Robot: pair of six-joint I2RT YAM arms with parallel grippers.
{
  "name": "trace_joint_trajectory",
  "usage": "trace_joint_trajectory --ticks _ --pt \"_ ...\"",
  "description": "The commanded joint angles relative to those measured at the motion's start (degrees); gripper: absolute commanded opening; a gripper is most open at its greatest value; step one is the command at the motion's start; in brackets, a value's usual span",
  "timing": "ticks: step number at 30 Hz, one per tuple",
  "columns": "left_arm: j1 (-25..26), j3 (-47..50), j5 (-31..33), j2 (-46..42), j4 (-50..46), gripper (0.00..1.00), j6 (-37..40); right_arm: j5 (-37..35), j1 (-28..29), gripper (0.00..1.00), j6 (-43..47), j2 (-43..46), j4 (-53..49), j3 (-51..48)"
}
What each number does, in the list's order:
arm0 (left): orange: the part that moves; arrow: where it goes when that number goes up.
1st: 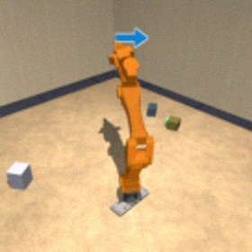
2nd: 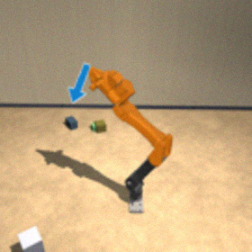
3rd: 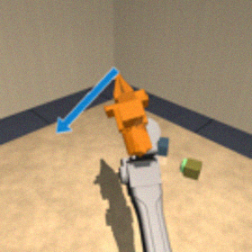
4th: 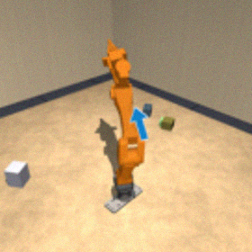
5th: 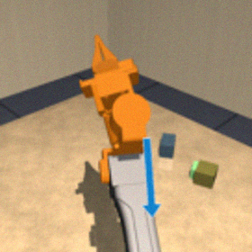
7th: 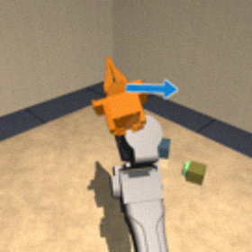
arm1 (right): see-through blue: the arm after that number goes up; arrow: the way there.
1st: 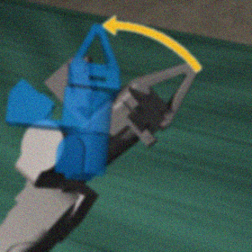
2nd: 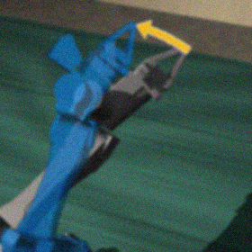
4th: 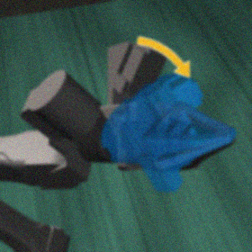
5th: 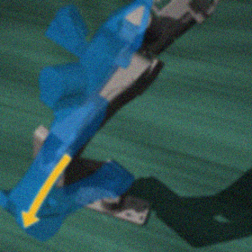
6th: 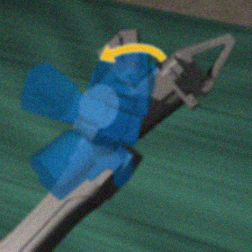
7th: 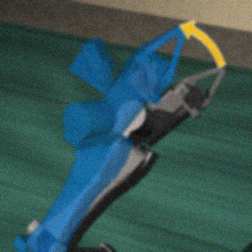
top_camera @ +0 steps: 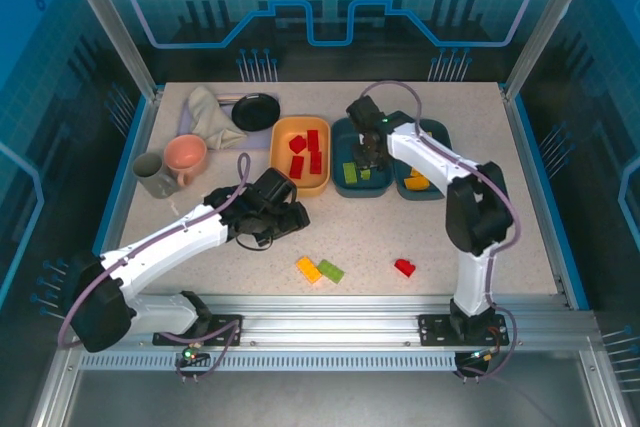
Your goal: Sort the legos into containers by color
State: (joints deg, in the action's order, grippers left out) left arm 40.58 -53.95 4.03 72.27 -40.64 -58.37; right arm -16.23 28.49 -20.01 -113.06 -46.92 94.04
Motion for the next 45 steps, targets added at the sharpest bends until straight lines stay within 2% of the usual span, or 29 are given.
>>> trace_joint_trajectory --ticks 1,11,22,29,32,38,42,45 --pt "0.6 -2.0 -0.4 0.0 0.0 0.72 0.7 -2.4 -0.4 0.29 0.8 -2.9 -7.0 3.1" --pt "0.7 -2.1 -0.4 0.0 -0.2 0.72 1.0 -2.2 -0.3 0.3 -0.1 -6.8 -8.7 3.5" --pt "0.7 -4.1 -2.4 1.9 0.6 0.72 2.8 -7.4 -0.4 0.35 2.8 -10.8 -9.4 6.3" --pt "0.8 -3.7 -2.4 1.2 0.4 0.72 2.6 -9.8 0.6 0.5 4.8 -12.7 -10.6 9.1" --pt "1.0 -3.7 -2.3 1.0 0.4 0.72 2.5 -10.6 2.4 0.57 6.4 -10.9 -9.9 10.0" --pt "3.3 -7.5 -4.6 4.3 2.2 0.73 7.2 -9.1 4.5 0.56 5.1 -1.8 -11.0 11.2" --pt "6.8 -14.9 -8.5 12.5 1.7 0.73 13.6 -4.7 1.5 0.56 1.8 10.9 -9.1 2.9" --pt "9.0 -20.6 -11.5 19.9 0.4 0.75 14.7 -1.2 -1.6 0.56 -0.2 20.0 -9.5 -4.4"
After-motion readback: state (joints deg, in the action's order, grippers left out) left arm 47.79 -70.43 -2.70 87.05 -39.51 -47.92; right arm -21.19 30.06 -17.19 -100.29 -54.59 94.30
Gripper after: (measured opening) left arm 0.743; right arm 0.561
